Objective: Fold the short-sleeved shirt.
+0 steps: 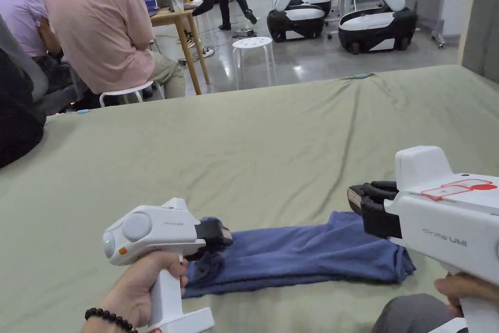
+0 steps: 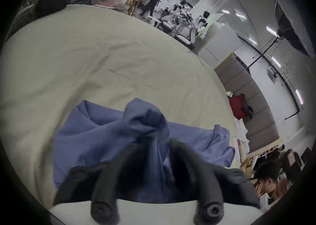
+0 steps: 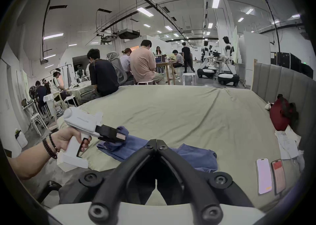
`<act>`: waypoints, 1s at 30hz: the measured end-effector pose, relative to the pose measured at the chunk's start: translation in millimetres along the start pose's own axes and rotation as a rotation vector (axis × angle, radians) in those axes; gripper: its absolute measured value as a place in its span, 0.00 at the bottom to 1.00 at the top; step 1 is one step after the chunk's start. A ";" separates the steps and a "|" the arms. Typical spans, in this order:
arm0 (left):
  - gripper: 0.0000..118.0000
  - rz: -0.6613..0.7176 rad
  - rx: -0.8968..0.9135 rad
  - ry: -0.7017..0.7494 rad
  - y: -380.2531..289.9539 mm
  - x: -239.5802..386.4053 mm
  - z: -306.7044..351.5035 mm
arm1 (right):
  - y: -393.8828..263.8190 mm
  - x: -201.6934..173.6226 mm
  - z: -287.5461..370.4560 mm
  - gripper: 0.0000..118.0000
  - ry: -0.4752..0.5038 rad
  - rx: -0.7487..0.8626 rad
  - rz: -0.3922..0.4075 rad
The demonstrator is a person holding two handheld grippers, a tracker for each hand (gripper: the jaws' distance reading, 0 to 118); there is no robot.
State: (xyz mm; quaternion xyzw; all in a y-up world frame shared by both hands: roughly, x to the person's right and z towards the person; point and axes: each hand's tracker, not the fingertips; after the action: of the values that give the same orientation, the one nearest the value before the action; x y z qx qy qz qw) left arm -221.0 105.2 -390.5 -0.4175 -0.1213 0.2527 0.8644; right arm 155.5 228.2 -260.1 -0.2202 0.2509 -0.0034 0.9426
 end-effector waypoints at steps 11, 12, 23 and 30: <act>0.70 -0.037 0.114 -0.017 13.8 -10.2 56.3 | -6.7 -9.8 -2.4 0.00 0.039 -0.025 0.028; 0.49 -0.036 0.108 -0.012 16.0 -14.4 55.8 | -7.6 -11.1 -2.9 0.00 0.040 -0.025 0.026; 0.06 -0.110 -0.120 0.023 -17.7 -1.2 -23.5 | -12.8 -17.6 -9.4 0.00 0.022 -0.047 0.045; 0.00 -0.084 -0.146 0.007 -16.6 22.7 -54.5 | -14.5 -11.3 -8.0 0.00 -0.030 -0.045 0.026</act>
State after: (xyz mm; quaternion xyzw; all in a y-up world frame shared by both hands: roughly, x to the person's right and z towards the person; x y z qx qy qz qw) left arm -173.4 72.7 -411.4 -0.4750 -0.1538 0.2051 0.8418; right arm 143.3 213.2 -255.0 -0.2381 0.2395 0.0180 0.9411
